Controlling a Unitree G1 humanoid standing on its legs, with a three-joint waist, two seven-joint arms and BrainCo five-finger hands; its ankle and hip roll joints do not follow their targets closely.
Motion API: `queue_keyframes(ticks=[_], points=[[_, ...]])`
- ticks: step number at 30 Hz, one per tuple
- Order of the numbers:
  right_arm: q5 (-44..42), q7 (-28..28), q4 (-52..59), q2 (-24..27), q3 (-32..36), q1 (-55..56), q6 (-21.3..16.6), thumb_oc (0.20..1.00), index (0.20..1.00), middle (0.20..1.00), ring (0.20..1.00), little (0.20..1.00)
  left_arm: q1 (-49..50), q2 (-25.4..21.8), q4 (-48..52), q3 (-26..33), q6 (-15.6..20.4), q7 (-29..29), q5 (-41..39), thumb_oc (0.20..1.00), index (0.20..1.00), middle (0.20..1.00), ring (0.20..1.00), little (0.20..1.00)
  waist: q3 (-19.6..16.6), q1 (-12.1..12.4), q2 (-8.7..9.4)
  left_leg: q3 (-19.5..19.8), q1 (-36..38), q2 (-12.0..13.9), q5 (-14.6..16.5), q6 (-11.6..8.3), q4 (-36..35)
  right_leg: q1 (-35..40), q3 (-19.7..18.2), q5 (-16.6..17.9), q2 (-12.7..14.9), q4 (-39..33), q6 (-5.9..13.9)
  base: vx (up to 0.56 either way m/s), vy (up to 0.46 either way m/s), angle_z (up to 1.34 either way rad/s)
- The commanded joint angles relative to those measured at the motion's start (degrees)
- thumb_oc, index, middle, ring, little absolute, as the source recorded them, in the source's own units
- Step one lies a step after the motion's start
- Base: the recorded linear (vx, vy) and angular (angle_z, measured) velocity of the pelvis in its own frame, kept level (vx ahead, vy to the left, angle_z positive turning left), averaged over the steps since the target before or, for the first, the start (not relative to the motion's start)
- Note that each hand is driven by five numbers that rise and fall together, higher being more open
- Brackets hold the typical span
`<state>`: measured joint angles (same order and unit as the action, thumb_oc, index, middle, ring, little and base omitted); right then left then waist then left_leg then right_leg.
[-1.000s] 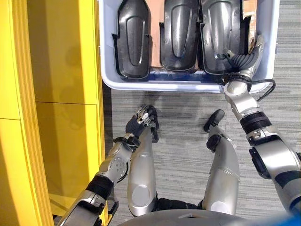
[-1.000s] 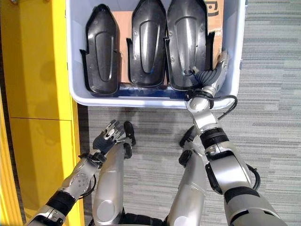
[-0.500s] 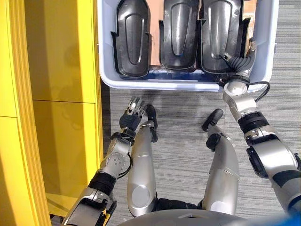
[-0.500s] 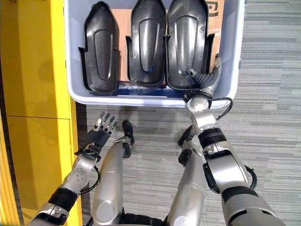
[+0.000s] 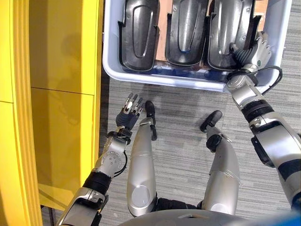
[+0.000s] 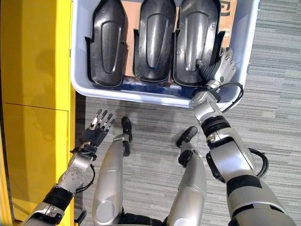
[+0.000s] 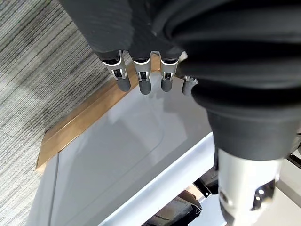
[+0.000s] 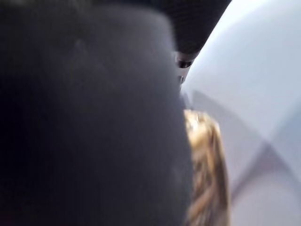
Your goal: Move parts from the plastic box to the shelf.
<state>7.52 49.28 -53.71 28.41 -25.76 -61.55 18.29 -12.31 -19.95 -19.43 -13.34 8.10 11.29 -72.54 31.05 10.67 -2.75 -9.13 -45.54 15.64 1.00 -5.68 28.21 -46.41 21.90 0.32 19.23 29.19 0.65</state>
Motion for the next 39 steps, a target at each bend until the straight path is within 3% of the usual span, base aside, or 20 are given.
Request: queue_keyframes(ticks=[1,7,11,16,23,26,29,34,39], points=[[-4.38,-1.24,-4.43,1.02,-0.50,5.01,3.82,0.200,0.200,0.200,0.200,0.200,1.62,-0.85,1.62,-0.91,1.42,2.39,0.60,1.000,1.000,1.000,1.000,1.000,-1.25,2.41,-2.39,-0.63,-2.36,-2.71,0.39,0.55,-2.14,-1.23,-1.76,-4.87,0.12,6.62,5.69,0.01,-0.009,0.06],[-8.77,-2.80,-6.42,1.10,-0.55,5.29,3.37,0.200,0.200,0.200,0.200,0.200,1.85,-1.32,1.08,-0.32,1.19,3.07,0.32,1.000,1.000,1.000,1.000,1.000,-1.25,2.73,-2.35,-0.32,-2.46,-2.72,0.44,0.61,-1.99,-1.05,-1.58,-4.94,0.28,6.78,5.72,0.00,0.000,0.00],[-19.03,-5.02,-7.13,0.38,0.85,5.92,-1.58,0.200,0.200,0.200,0.200,0.200,1.64,-1.12,1.12,-0.09,0.94,2.68,0.58,1.000,1.000,1.000,1.000,1.000,-1.25,2.72,-2.20,-0.30,-2.54,-2.75,0.69,0.55,-1.68,-1.09,-1.62,-4.92,0.38,6.73,5.77,0.01,0.002,0.04],[-20.34,-8.18,-7.87,-0.04,2.05,6.52,-4.12,0.200,0.200,0.200,0.200,0.200,1.47,-0.69,0.63,0.44,0.56,2.67,0.53,1.000,1.000,1.000,1.000,1.000,-1.25,2.62,-2.09,-0.15,-2.95,-2.75,1.01,0.48,-1.06,-1.53,-1.77,-5.10,0.38,7.10,5.69,0.00,0.003,0.02],[-19.85,-2.31,-6.85,-0.53,3.44,7.88,-11.07,0.200,0.200,0.200,0.200,0.200,1.48,0.16,-0.55,0.50,1.05,3.28,0.76,1.000,1.000,1.000,1.000,1.000,-1.25,2.15,-2.21,-0.22,-2.79,-2.90,1.26,0.62,-0.70,-1.65,-2.56,-5.35,-0.09,7.45,5.58,0.00,0.000,0.00],[-18.06,3.67,-3.53,-0.51,5.37,8.42,-18.68,0.200,0.200,0.200,0.200,0.200,2.17,0.49,-0.39,0.07,1.69,3.43,1.15,1.000,1.000,1.000,1.000,1.000,-1.25,1.80,-2.32,-0.49,-1.05,-3.20,1.15,0.71,-1.56,-0.33,-3.07,-5.30,-0.75,6.85,5.62,0.01,0.002,-0.02],[-17.33,4.67,-1.53,-0.38,7.45,9.18,-22.31,0.200,0.200,0.200,0.200,0.200,2.72,0.48,-0.36,0.23,1.69,2.85,1.37,1.000,1.000,1.000,1.000,1.000,-1.25,1.59,-2.21,-0.87,0.94,-3.20,1.18,0.68,-2.32,1.34,-3.22,-5.39,-1.01,6.23,5.77,0.02,-0.001,-0.02],[-17.40,5.63,3.69,0.65,11.63,12.09,-25.48,0.200,0.200,0.200,0.200,0.200,5.10,1.27,-0.80,1.71,2.10,4.31,0.94,1.000,1.000,1.000,1.000,1.000,-1.25,1.00,-1.59,-2.35,6.91,-2.75,1.43,0.63,-4.10,6.40,-3.31,-6.18,-1.32,5.06,6.01,0.03,0.003,-0.05],[-15.75,4.48,9.18,2.58,16.26,14.41,-25.75,0.200,0.200,0.200,0.200,0.200,7.34,0.85,0.36,3.26,1.18,5.42,1.83,1.000,1.000,1.000,1.000,1.000,-1.25,0.30,-0.80,-4.07,13.92,-2.34,1.49,0.54,-6.54,12.36,-3.66,-6.41,-1.83,2.61,6.40,0.04,0.002,-0.13]])
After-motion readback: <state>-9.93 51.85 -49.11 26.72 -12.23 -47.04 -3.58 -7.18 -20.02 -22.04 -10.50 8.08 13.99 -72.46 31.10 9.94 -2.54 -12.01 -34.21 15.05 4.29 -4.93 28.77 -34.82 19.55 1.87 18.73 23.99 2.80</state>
